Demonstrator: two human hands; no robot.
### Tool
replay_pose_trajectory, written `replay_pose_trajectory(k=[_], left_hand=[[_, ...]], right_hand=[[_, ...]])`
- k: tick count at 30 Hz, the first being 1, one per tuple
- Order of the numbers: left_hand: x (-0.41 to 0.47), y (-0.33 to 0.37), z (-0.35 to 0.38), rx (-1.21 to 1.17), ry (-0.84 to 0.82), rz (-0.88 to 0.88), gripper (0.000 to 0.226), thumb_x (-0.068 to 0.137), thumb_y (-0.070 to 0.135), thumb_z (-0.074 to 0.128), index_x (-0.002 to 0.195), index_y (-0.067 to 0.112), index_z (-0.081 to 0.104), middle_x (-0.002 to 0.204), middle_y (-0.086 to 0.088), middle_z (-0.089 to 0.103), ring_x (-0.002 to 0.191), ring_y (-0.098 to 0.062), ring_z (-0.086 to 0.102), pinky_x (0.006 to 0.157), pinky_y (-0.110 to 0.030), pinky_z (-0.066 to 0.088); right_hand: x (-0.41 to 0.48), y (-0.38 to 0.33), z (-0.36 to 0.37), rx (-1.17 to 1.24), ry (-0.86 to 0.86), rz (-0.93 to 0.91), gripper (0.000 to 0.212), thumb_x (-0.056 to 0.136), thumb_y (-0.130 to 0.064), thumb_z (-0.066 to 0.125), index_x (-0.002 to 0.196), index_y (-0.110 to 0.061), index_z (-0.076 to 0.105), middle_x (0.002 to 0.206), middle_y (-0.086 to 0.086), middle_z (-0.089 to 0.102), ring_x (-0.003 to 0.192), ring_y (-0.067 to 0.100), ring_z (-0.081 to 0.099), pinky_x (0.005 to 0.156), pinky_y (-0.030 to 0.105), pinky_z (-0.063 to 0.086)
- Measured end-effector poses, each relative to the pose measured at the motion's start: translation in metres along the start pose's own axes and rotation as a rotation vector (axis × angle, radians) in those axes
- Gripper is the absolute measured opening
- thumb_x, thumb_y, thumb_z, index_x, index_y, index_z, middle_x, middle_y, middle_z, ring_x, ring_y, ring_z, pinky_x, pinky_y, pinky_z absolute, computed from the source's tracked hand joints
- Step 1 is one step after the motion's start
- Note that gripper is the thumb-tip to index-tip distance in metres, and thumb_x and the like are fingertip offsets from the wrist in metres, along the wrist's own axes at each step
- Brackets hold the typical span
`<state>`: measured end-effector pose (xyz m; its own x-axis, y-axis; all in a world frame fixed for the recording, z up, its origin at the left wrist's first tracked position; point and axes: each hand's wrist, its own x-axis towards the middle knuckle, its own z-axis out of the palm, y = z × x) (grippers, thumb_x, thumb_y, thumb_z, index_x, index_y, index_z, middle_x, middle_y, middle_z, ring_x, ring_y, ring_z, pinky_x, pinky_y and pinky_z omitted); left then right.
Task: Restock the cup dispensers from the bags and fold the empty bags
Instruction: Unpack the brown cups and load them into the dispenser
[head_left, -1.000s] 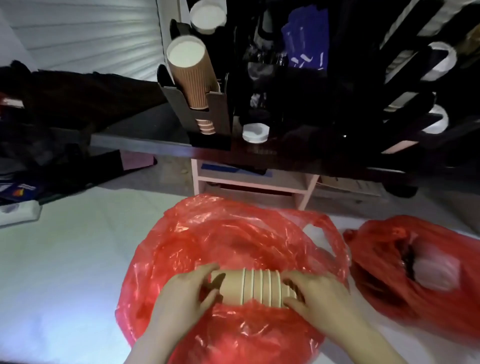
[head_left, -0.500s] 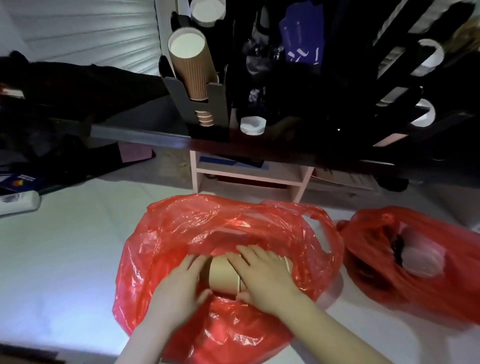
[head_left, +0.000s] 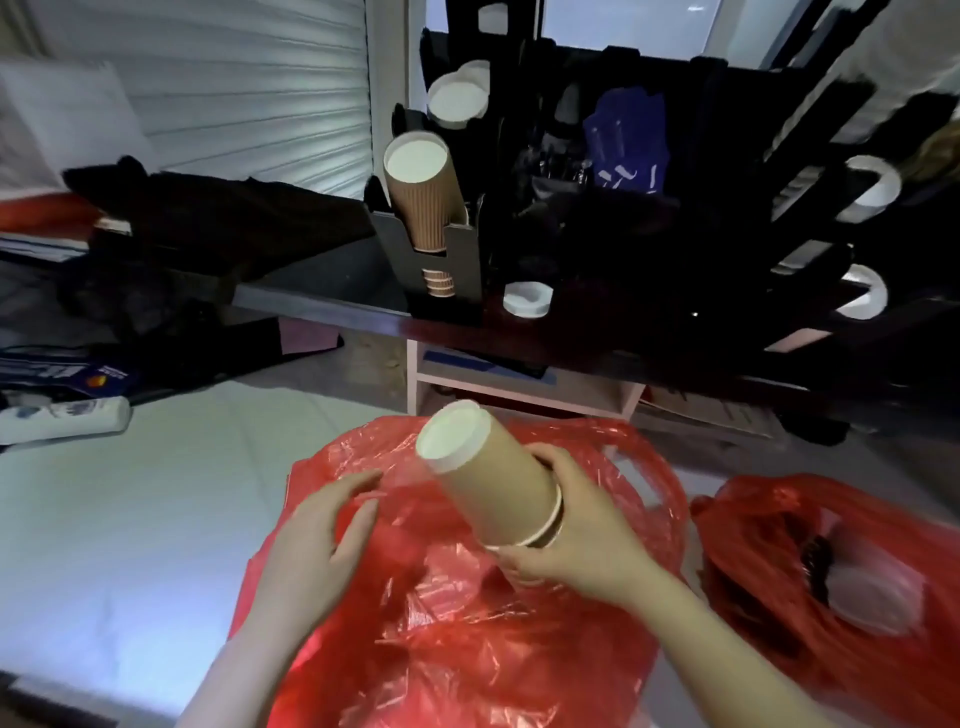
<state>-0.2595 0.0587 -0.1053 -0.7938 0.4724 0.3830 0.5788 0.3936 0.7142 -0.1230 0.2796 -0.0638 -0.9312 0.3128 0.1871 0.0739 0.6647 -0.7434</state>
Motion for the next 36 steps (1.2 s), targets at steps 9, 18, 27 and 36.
replay_pose_trajectory(k=[9, 18, 27, 36], left_hand=[[0.031, 0.059, 0.024, -0.235, -0.339, 0.087, 0.059, 0.078, 0.057, 0.066, 0.131, 0.043, 0.045, 0.126, 0.027, 0.055, 0.115, 0.006, 0.052, 0.098, -0.023, 0.043], [0.030, 0.085, 0.076, -0.312, -0.315, -0.005, 0.078, 0.060, 0.045, 0.079, 0.130, 0.046, 0.043, 0.114, 0.030, 0.061, 0.103, 0.009, 0.058, 0.086, -0.021, 0.048], [0.062, 0.106, 0.065, -0.196, -0.201, 0.026, 0.063, 0.056, 0.057, 0.073, 0.110, 0.061, 0.040, 0.107, 0.030, 0.060, 0.096, 0.011, 0.057, 0.080, -0.023, 0.050], [0.120, 0.165, -0.007, 0.024, 0.080, 0.264, 0.063, 0.052, 0.060, 0.061, 0.111, 0.068, 0.040, 0.106, 0.049, 0.048, 0.098, 0.023, 0.047, 0.072, -0.003, 0.038]], right_hand=[[0.031, -0.012, -0.037, 0.651, 0.405, -0.008, 0.071, 0.051, -0.033, 0.083, 0.114, -0.035, 0.050, 0.105, -0.012, 0.068, 0.097, 0.009, 0.066, 0.076, 0.023, 0.052], [0.041, 0.017, -0.033, 0.658, 0.409, 0.063, 0.074, 0.049, -0.042, 0.084, 0.114, -0.041, 0.048, 0.109, -0.007, 0.067, 0.098, 0.011, 0.066, 0.081, 0.032, 0.053], [0.065, -0.007, -0.058, 0.724, 0.376, -0.068, 0.073, 0.058, -0.026, 0.081, 0.123, -0.028, 0.046, 0.104, -0.008, 0.067, 0.092, -0.004, 0.064, 0.076, 0.011, 0.048], [0.111, -0.084, -0.102, 1.015, 0.295, -0.233, 0.084, 0.052, -0.058, 0.081, 0.124, -0.025, 0.052, 0.106, -0.009, 0.071, 0.100, 0.010, 0.066, 0.077, 0.021, 0.052]])
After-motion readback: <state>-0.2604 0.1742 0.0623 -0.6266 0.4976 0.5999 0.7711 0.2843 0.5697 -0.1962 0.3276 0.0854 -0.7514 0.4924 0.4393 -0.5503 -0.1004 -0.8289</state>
